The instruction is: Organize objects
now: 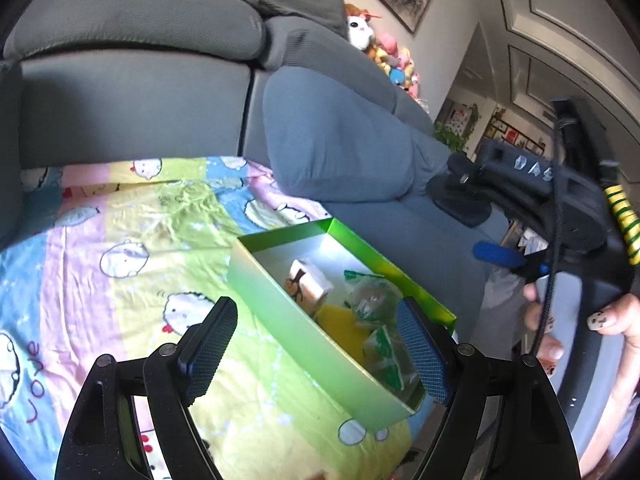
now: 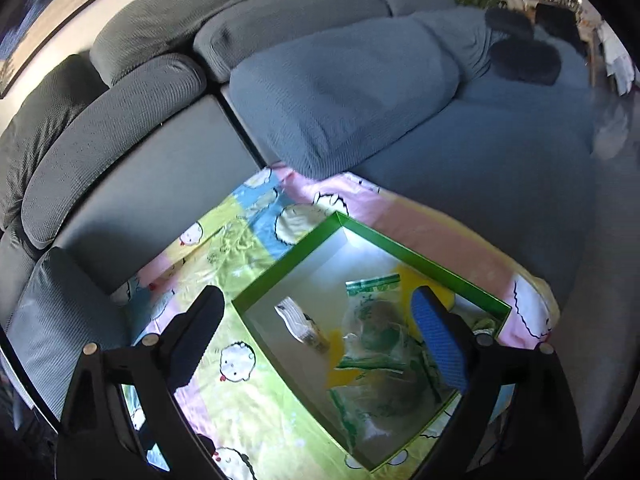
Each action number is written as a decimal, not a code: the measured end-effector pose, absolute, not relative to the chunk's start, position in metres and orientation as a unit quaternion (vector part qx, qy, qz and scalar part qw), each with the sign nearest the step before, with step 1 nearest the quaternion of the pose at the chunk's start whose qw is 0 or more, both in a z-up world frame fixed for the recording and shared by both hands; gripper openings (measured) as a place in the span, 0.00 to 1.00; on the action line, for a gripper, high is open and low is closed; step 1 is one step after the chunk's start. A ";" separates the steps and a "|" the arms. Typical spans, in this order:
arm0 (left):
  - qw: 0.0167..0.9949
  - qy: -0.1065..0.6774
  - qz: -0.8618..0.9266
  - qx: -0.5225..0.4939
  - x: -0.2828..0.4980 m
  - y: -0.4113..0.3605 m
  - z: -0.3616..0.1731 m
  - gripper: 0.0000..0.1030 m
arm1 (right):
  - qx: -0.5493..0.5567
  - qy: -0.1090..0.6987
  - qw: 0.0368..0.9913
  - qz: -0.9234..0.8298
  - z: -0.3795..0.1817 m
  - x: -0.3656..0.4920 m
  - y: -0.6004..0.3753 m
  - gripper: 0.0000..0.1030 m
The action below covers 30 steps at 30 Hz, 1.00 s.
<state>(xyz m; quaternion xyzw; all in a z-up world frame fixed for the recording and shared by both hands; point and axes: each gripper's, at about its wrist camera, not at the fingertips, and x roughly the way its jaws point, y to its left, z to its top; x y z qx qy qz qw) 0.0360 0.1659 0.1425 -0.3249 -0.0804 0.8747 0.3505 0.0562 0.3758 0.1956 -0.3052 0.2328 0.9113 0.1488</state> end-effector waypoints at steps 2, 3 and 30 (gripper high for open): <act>0.352 -0.073 0.877 -0.320 0.038 0.159 0.142 0.80 | -0.290 0.223 0.160 0.917 0.203 0.060 0.364 0.91; 0.353 -0.077 0.878 -0.315 0.040 0.154 0.141 0.80 | -0.285 0.220 0.165 0.918 0.206 0.062 0.359 0.92; 0.350 -0.169 0.870 -0.302 0.037 0.082 0.141 0.99 | -0.274 0.168 0.156 0.934 0.206 0.097 0.270 0.98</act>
